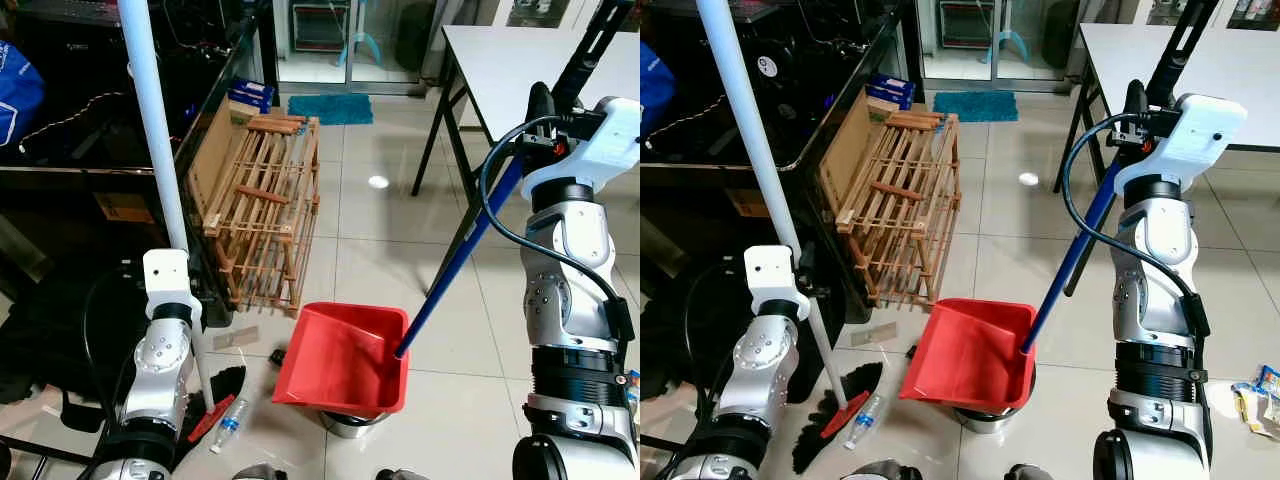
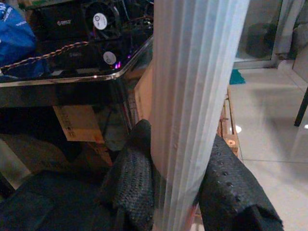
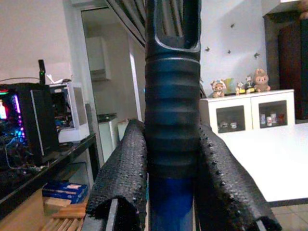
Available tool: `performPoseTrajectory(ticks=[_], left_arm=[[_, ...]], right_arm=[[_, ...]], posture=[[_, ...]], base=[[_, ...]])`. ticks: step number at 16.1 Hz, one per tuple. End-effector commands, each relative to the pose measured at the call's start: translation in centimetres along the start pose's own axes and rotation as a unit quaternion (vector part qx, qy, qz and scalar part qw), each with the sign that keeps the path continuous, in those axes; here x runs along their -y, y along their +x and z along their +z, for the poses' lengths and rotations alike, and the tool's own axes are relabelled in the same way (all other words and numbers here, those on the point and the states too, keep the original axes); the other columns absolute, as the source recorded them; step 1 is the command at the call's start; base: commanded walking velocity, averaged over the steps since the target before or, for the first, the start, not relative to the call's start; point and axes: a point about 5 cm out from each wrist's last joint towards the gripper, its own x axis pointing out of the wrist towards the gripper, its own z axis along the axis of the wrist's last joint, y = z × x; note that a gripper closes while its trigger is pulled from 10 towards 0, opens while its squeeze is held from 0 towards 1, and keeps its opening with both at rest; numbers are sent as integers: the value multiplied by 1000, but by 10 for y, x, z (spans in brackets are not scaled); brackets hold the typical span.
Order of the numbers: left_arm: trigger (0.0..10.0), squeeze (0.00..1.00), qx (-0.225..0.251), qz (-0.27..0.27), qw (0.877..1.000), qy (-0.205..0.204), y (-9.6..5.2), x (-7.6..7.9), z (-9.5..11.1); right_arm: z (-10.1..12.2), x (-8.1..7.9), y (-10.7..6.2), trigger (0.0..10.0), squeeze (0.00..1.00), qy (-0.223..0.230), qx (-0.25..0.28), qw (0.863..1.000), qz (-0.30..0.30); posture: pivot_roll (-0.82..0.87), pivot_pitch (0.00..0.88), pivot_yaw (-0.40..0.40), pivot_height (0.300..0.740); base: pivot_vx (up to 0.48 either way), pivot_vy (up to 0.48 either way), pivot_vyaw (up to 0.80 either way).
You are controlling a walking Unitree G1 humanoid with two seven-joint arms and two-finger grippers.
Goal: Sweep floor
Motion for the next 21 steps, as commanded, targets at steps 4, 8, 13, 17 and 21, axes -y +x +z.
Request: performPoseTrajectory(ticks=[4,8,13,17,21], left_arm=[[10000,0,4,10,1000,-12,3,0,5],[10000,0,3,10,1000,-9,3,2,5],[10000,0,0,12,1000,-10,3,2,4],[10000,0,-1,9,1000,-8,3,4,4],[10000,0,-2,6,1000,-8,2,5,4]], right_arm=[[9,-3,6,10000,0,11,21,1000,-1],[6,-7,5,10000,0,16,14,1000,4],[4,-5,6,10000,0,10,7,1000,5],[5,-2,6,10000,0,6,9,1000,-4],[6,0,6,10000,0,7,11,1000,-7]], posture=[[-13,64,23,740],[-11,68,20,740],[-12,76,14,740],[-15,81,21,740],[-15,81,20,740]], base=[[0,0,0],[0,-76,0],[0,-396,0],[0,-386,0],[0,-388,0]])
